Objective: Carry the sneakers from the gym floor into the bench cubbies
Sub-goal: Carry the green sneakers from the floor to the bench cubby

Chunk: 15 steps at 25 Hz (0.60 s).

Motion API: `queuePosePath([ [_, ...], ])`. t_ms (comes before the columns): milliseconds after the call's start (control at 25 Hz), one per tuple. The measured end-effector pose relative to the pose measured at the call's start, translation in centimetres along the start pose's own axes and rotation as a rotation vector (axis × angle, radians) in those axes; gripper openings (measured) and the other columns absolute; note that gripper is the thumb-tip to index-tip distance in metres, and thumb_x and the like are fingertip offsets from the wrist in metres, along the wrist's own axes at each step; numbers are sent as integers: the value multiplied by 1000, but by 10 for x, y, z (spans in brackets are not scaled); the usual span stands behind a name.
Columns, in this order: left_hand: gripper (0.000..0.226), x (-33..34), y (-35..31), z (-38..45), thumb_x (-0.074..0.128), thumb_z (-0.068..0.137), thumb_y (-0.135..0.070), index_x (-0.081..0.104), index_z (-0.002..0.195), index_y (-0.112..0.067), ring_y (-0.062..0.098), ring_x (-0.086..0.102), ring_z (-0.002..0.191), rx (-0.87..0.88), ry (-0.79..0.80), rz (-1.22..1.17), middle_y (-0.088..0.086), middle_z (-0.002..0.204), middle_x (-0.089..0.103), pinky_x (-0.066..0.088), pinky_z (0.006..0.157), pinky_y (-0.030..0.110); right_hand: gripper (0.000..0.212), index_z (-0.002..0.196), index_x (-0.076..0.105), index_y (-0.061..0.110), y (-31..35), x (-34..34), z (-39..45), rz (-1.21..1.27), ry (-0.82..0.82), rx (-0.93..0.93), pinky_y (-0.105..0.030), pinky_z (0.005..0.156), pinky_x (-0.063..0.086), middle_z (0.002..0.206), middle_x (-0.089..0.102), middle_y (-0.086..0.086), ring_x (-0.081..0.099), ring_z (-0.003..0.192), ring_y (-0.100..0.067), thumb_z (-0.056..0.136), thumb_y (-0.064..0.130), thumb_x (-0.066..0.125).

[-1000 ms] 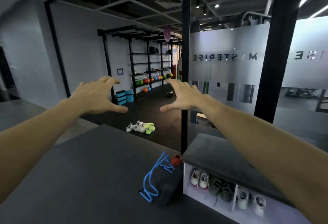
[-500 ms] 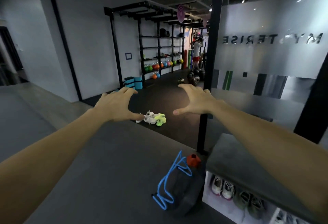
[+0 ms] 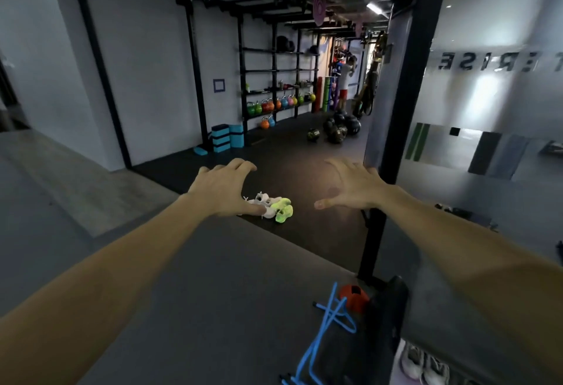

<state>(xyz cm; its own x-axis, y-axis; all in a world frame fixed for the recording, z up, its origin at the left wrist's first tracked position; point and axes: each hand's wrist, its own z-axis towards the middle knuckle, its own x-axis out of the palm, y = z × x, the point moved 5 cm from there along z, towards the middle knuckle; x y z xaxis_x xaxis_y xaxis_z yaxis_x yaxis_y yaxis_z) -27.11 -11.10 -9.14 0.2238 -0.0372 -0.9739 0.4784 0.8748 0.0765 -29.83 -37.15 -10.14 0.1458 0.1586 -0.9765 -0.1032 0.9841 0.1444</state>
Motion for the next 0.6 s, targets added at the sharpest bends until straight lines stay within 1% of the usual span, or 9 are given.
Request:
queuePosePath([
  [240,102,47,96,121,54,55,-85,26,140,-36,23,45,124,61,31,-19,-8,146,32,36,97,50,115,146,10,36,3,39,131,-3,20,100,-60,109,17,156,21,1,22,140,-27,55,84,60],
  [440,102,92,165,239,53,57,-86,26,141,-35,24,44,125,94,14,2,-7,147,31,36,97,51,116,145,9,38,-18,82,262,25,7,117,-59,108,19,156,21,1,22,140,-28,52,87,58],
  [520,102,101,186,285,53,57,-85,25,141,-34,23,40,129,97,3,7,-7,148,30,33,100,51,117,144,9,40,-30,94,311,52,-14,121,-58,106,19,156,21,1,23,139,-28,49,90,56],
  [600,103,114,210,332,53,58,-85,24,143,-34,24,32,135,98,-1,25,-6,151,25,30,103,52,118,143,9,41,-44,106,365,64,-20,127,-58,106,19,156,21,2,24,139,-28,46,93,53],
])
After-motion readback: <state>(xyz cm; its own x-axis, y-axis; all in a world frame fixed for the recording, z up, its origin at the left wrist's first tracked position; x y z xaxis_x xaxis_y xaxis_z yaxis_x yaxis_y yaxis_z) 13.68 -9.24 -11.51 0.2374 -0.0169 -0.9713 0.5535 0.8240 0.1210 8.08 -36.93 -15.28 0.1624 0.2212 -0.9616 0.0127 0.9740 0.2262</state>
